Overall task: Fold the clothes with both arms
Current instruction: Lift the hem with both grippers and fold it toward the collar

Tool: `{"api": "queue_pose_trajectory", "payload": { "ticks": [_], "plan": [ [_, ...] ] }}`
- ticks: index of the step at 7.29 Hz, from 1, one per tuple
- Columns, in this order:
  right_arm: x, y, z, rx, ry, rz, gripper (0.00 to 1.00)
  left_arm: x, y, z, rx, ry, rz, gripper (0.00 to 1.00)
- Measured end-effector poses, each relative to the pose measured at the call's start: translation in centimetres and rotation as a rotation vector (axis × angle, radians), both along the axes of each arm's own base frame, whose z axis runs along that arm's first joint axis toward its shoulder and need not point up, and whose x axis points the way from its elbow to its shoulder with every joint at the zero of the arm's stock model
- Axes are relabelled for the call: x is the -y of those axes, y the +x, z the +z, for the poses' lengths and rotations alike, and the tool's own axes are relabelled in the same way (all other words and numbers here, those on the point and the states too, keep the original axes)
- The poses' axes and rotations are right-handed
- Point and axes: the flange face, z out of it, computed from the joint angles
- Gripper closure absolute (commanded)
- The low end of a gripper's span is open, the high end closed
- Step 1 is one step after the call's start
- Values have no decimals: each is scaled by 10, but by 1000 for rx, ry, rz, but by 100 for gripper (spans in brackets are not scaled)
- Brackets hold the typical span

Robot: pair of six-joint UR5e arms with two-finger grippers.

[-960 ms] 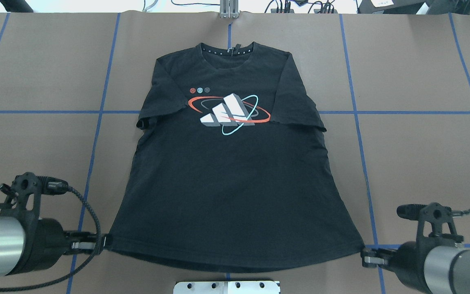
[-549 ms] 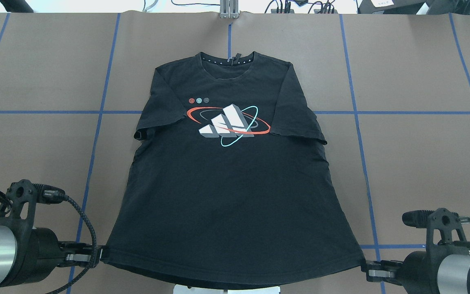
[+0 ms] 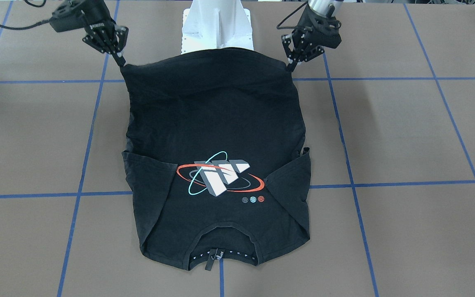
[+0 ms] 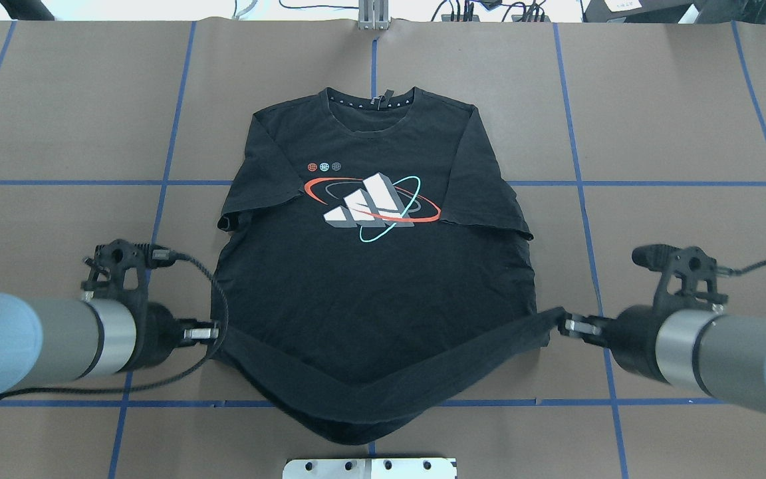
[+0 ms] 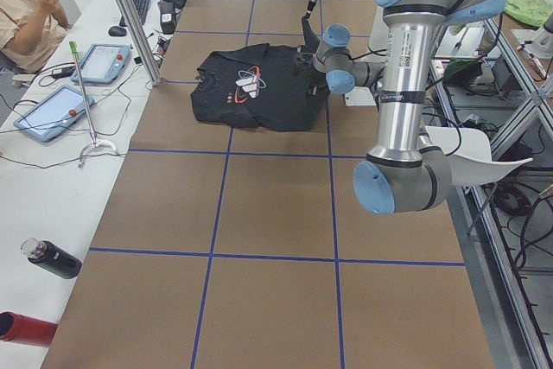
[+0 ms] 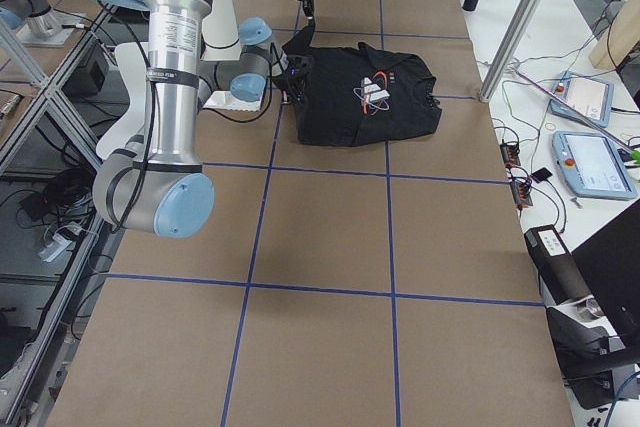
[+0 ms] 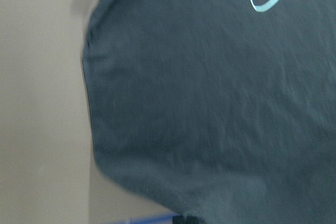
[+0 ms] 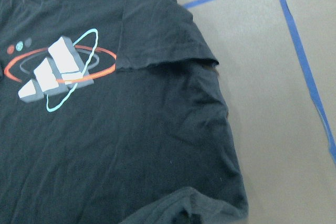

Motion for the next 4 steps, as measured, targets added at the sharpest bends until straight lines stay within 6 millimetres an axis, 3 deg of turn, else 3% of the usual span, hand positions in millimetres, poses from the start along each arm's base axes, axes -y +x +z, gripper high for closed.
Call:
{"api": "queue_pose_trajectory", "payload": {
  "ticks": [2, 4],
  "plan": [
    [68, -6, 1, -20, 21, 114, 100, 61, -16, -16, -3, 56, -117, 100],
    [132, -12, -15, -64, 21, 192, 100, 121, -18, -28, 12, 84, -230, 100]
  ]
}}
